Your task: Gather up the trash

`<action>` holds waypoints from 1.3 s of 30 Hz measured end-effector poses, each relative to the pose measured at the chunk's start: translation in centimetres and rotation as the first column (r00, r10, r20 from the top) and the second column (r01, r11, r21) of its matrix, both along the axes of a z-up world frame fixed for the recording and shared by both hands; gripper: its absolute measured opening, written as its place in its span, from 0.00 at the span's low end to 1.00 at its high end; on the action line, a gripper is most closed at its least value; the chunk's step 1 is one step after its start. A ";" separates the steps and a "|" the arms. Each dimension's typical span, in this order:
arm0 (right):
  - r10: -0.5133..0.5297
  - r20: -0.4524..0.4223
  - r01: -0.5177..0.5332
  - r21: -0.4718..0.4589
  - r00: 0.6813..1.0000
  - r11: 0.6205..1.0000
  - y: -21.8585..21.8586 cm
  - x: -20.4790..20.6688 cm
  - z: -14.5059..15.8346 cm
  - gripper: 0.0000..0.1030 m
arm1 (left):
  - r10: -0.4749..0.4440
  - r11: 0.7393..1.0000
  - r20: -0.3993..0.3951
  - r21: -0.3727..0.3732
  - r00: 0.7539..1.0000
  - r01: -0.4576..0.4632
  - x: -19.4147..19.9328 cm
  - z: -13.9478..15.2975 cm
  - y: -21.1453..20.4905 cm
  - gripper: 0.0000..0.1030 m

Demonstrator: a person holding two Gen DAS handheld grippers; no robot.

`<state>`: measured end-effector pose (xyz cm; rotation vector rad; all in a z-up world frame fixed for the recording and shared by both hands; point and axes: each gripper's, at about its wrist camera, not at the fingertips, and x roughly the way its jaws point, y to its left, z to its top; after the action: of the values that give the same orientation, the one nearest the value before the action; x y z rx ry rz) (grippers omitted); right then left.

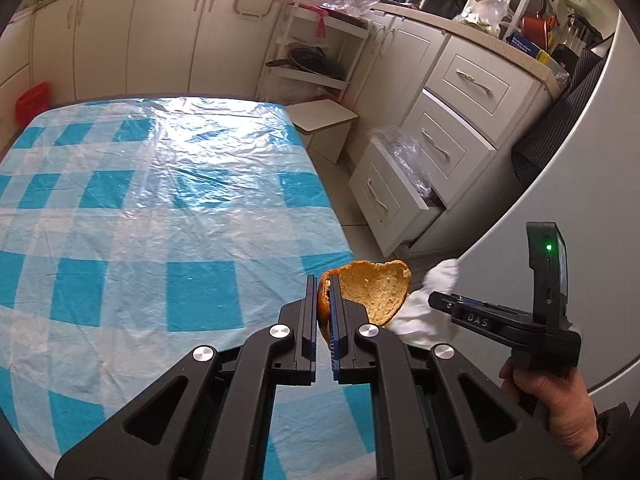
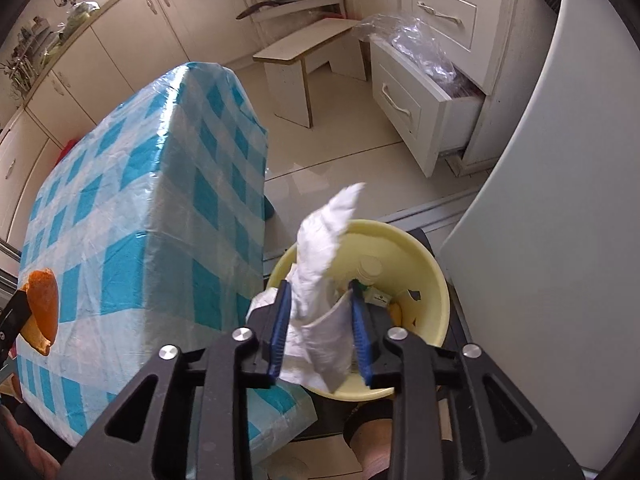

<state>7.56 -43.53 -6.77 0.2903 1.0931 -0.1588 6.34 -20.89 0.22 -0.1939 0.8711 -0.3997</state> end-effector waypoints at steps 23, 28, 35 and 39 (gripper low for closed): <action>-0.304 0.451 0.196 0.270 0.839 0.943 -6.0 -4.6 10.9 0.75 | -0.176 0.974 -0.111 0.128 0.978 0.190 2.6 -5.0 -14.9 0.33; -0.300 0.454 0.200 0.255 0.839 0.946 -6.0 -4.5 11.0 0.76 | -0.151 0.980 -0.082 0.116 0.985 0.159 2.6 -4.2 -15.1 0.62; -0.297 0.469 0.219 0.215 0.831 0.952 -5.3 -4.6 11.2 0.77 | -0.128 0.982 -0.052 0.136 0.990 0.134 1.2 -2.2 -13.1 0.76; -0.257 0.497 0.227 0.121 0.829 0.966 -3.8 -5.0 12.6 0.82 | -0.098 0.981 -0.019 0.166 0.995 0.100 -0.6 -0.1 -9.4 0.84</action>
<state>2.60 -47.30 5.85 0.4930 0.5272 -0.2615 5.79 -30.33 0.13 0.0016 0.9225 -0.4163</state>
